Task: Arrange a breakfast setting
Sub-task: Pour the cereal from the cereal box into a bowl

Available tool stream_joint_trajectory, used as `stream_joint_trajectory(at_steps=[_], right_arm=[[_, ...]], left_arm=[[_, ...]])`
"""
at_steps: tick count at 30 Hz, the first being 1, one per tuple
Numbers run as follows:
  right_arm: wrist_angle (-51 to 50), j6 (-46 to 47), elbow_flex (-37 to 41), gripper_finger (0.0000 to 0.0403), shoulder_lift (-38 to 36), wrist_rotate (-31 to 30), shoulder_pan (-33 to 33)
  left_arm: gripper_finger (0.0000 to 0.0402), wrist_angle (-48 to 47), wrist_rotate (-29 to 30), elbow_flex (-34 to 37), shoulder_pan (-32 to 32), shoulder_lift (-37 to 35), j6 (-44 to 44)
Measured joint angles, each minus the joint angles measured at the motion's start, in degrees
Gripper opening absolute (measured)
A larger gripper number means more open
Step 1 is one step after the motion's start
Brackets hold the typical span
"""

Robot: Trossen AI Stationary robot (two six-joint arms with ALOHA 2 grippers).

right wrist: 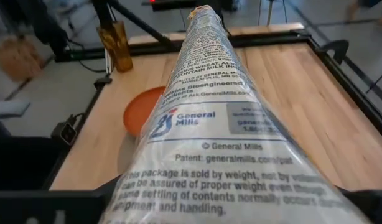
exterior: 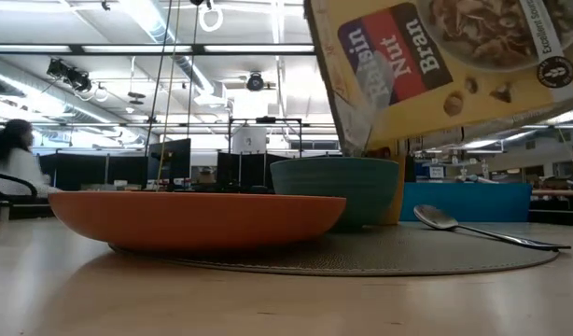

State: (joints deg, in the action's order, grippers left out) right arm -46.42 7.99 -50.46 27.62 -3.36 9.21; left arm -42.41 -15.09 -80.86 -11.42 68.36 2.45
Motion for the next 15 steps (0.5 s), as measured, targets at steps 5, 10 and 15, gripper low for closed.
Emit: stream_joint_trajectory(at_steps=[5, 10, 15], right_arm=[[-0.9, 0.0, -3.5, 0.0181, 5.9, 0.0, 0.0], [-1.0, -0.4, -6.2, 0.0177, 8.8, 0.0, 0.0], [-1.4, 1.2, -6.9, 0.0173, 9.2, 0.0, 0.0]], left_arm=[[0.016, -1.2, 0.0, 0.0, 0.4, -0.2, 0.1], [0.016, -3.2, 0.0, 0.0, 1.7, -0.7, -0.2], [0.016, -3.9, 0.0, 0.0, 4.3, -0.6, 1.1]])
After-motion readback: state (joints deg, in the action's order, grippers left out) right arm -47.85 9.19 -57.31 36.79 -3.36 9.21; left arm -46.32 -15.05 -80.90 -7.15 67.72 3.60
